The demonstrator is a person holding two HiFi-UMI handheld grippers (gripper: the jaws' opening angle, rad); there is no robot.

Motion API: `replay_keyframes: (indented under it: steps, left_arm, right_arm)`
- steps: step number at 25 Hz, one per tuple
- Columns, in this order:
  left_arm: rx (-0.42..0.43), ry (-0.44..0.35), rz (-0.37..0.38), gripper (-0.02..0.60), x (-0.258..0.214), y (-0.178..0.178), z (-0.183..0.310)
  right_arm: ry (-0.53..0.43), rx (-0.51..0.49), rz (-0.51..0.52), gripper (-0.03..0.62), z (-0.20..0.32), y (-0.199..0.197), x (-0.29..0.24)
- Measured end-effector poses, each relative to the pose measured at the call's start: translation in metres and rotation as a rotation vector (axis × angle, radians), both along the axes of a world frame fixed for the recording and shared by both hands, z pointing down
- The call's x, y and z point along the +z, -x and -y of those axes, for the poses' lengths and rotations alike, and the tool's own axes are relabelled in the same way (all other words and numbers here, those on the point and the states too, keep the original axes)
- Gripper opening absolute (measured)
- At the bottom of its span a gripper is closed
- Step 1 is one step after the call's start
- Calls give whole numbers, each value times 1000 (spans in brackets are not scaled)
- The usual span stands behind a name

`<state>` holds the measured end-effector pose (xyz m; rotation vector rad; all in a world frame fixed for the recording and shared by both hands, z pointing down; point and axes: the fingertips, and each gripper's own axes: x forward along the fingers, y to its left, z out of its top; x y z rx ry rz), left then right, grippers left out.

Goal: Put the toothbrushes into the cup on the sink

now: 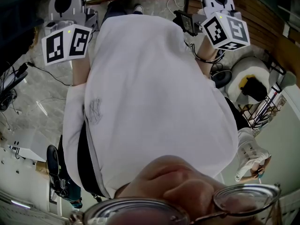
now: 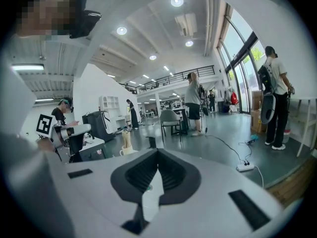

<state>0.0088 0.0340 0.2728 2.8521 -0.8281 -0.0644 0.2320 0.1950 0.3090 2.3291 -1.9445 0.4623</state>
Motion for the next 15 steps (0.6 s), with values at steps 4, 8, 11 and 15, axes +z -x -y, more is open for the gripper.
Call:
replay_keyframes:
  steps: [4, 8, 11, 15]
  left_arm:
    - [-2, 1, 0, 9, 1, 0, 1]
    - [-8, 1, -1, 9, 2, 2, 3]
    - [-10, 1, -1, 9, 2, 3, 4]
    - [-10, 1, 0, 9, 2, 3, 4]
  right_arm:
    - [4, 3, -5, 9, 1, -1, 0]
    - [3, 4, -1, 9, 2, -2, 1]
    - [2, 4, 0, 9, 2, -1, 0]
    - [0, 2, 0, 9, 2, -1, 0]
